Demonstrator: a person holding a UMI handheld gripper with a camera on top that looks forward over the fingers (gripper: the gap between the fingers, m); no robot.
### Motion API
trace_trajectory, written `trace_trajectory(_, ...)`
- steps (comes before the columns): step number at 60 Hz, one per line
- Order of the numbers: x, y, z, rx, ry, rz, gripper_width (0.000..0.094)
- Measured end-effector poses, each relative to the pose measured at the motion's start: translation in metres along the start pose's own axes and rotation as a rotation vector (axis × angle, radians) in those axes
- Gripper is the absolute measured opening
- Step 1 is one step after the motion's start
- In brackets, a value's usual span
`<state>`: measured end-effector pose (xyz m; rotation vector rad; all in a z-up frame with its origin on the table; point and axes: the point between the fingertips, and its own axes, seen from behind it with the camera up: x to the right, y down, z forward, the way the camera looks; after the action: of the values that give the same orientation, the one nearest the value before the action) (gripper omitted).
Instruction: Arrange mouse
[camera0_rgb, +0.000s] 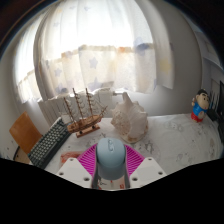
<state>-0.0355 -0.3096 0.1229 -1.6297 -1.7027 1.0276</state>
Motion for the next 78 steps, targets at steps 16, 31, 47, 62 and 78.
trace_trajectory(16,-0.049,0.109,0.065,-0.151,0.053,-0.042,0.041)
trace_trajectory(31,-0.037,0.102,0.021,-0.244,0.083,-0.085,0.0839)
trace_trajectory(47,0.021,0.053,-0.182,-0.283,0.1,-0.085,0.0854)
trace_trajectory(62,0.072,0.056,-0.254,-0.292,0.186,0.02,0.0855)
trace_trajectory(78,0.102,0.07,-0.262,-0.312,0.232,0.006,0.0856)
